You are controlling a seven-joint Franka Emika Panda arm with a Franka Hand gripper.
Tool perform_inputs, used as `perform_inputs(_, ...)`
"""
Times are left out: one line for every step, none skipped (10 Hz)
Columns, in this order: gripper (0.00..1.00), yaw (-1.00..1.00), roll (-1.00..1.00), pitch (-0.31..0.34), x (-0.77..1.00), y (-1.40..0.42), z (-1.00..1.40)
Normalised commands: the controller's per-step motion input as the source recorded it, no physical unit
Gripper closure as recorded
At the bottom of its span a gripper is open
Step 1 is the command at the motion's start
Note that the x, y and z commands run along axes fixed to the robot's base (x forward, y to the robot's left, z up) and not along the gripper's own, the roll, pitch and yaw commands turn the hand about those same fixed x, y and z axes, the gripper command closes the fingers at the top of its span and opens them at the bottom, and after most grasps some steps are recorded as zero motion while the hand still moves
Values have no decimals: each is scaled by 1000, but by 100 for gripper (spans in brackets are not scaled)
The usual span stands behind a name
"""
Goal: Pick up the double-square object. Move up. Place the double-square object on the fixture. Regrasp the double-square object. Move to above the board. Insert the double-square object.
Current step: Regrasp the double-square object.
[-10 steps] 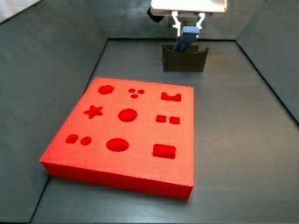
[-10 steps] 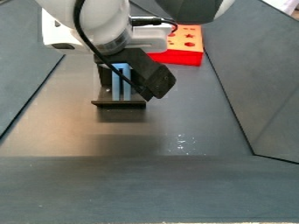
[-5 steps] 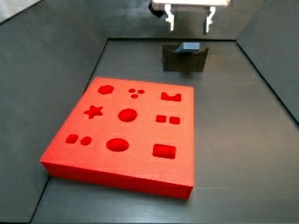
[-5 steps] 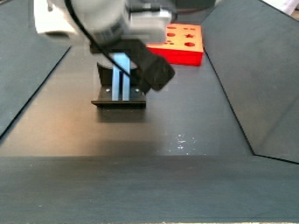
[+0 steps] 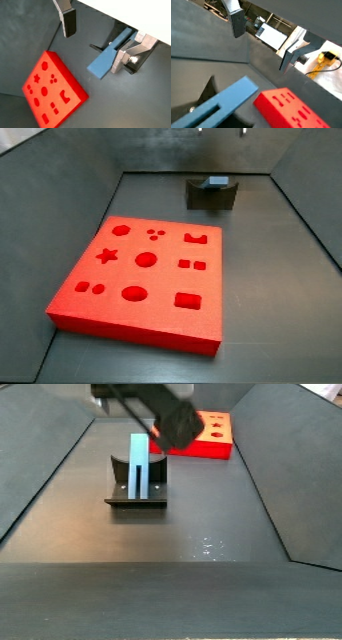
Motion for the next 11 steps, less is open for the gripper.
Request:
perform_inputs(0, -12, 31, 32, -29, 12, 270)
perform_inputs(0, 42, 1000, 39, 29, -1000, 556)
perform_inputs(0, 43, 1000, 38, 30, -1000, 518)
perform_inputs(0, 42, 1000, 33, 9, -1000, 497)
perform_inputs(0, 42, 1000, 23, -50, -898, 289)
perform_inputs(0, 41, 1000, 19, -57, -726, 138)
perform_inputs(0, 42, 1000, 15, -51, -542, 82)
perform_inputs(0, 42, 1000, 12, -46, -273, 53)
perform_inputs(0, 43, 1000, 9, -42, -85, 30)
perform_inputs(0, 43, 1000, 8, -41, -38, 27)
perform_inputs(0, 44, 1000, 2, -35, -41, 10)
